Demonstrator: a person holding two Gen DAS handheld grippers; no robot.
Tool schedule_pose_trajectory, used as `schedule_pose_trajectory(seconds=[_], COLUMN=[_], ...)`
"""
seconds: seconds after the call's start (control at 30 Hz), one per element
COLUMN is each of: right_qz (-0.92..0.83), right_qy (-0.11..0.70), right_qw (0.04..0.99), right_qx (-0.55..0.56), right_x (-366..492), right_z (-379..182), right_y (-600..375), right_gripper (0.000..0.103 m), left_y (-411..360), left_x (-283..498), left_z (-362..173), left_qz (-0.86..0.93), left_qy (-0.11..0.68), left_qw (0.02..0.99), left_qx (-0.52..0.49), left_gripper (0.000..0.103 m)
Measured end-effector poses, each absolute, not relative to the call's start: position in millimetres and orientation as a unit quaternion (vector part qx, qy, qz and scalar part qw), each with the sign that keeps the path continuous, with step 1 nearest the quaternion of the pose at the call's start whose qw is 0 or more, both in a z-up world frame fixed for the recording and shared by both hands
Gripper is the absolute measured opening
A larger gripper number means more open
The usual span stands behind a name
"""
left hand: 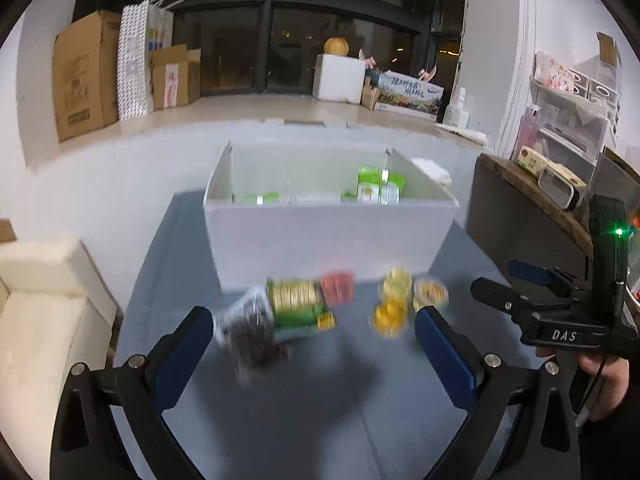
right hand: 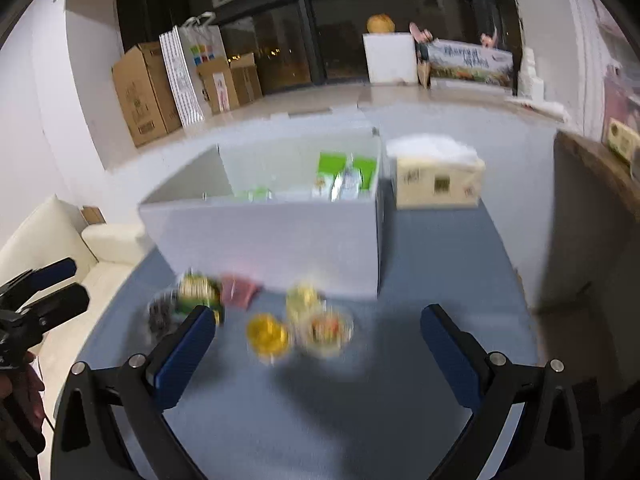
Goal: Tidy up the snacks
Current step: 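Move both tools back over the remaining snacks on the table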
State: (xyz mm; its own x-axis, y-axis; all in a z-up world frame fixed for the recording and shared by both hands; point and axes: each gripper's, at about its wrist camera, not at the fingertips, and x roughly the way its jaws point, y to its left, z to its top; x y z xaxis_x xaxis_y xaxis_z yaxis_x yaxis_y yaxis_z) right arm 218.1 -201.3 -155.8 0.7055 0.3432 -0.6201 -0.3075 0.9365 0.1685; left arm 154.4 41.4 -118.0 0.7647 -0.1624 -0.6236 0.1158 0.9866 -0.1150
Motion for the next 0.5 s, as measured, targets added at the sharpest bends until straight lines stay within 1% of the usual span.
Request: schedule_pose_trajectory(seconds=[0.1, 0.23, 0.5], right_qz=[0.174, 0.166, 0.158], right_qy=[0.351, 0.363, 0.387], right_qw=[0.919, 0.916, 0.908], right_qx=[0.037, 0.023, 0.006], right_x=[213, 222, 259], right_z=[-167, -178, -204], right_y=[-205, -200, -185], right_gripper=[0.103, 0.103, 0.103], left_y=[42, 46, 52], left_x=[144, 135, 118], left_z=[-133, -141, -140], left_qz=[-0.063, -0.054, -0.044], left_qy=[0.354, 0.358, 0.357], left_qw=[0.933, 0.931, 0.932], left_qx=[-0.036, -0.047, -0.043], left_gripper=[0.103, 0.103, 0.103])
